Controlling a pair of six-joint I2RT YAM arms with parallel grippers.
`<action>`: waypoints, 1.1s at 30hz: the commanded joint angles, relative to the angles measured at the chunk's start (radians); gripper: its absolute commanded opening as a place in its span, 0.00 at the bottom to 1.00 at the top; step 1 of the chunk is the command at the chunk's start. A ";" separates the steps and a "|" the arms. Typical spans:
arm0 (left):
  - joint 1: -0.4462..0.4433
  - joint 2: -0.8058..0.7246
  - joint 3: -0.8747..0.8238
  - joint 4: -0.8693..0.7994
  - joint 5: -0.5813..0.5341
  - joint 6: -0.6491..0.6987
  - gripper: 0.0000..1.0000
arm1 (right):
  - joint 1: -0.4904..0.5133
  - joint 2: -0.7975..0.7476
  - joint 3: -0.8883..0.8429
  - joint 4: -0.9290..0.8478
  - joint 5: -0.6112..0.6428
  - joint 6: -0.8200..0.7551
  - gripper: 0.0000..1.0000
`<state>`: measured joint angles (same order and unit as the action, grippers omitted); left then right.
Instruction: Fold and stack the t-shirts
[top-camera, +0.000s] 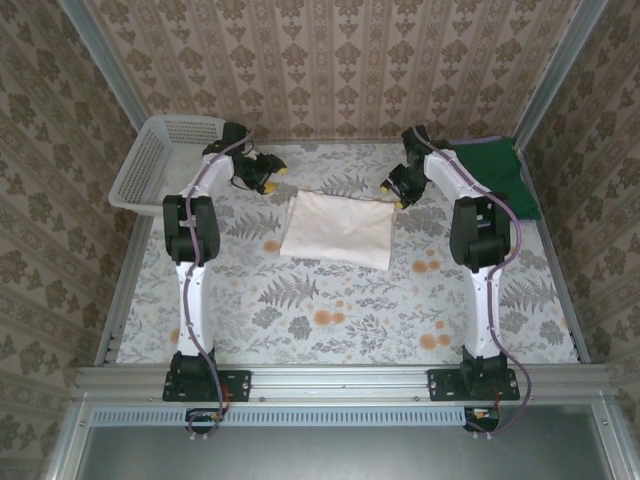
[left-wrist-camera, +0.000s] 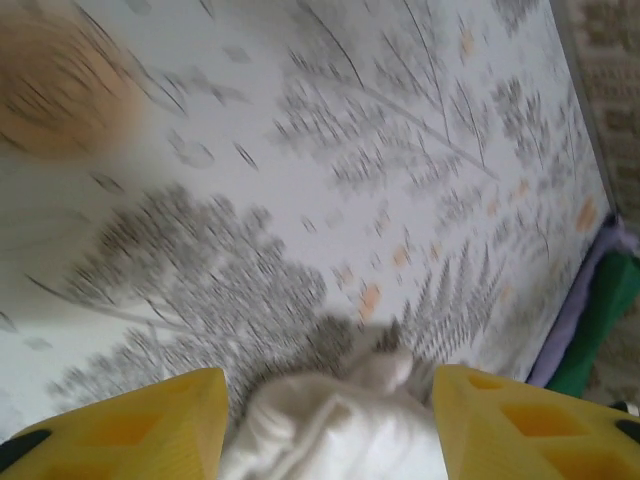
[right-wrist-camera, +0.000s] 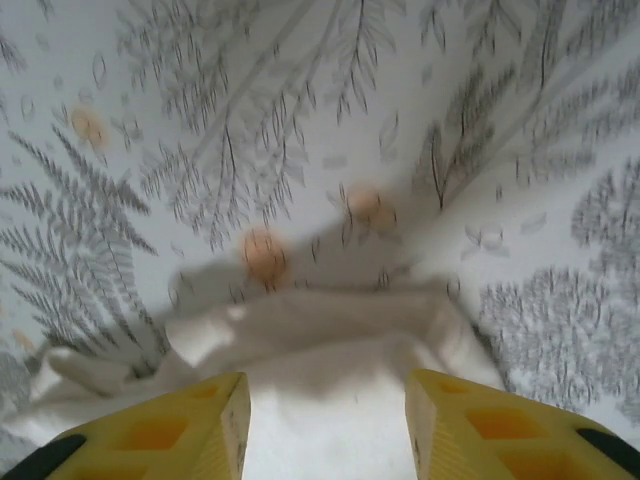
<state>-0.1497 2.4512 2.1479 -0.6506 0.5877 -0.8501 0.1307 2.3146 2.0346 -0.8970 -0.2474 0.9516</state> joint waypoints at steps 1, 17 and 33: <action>-0.017 -0.087 0.090 0.000 -0.023 -0.018 0.51 | -0.024 -0.036 0.159 -0.186 -0.003 -0.063 0.54; -0.292 -0.465 -0.656 0.140 -0.029 0.147 0.37 | 0.257 -0.449 -0.725 0.433 -0.138 0.077 0.20; -0.314 -0.745 -1.184 -0.028 -0.105 0.390 0.36 | 0.456 -0.551 -1.125 0.569 -0.085 0.137 0.21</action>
<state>-0.4633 1.7771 1.0412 -0.5297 0.4969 -0.5274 0.5339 1.7840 0.9817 -0.2558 -0.3698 1.0550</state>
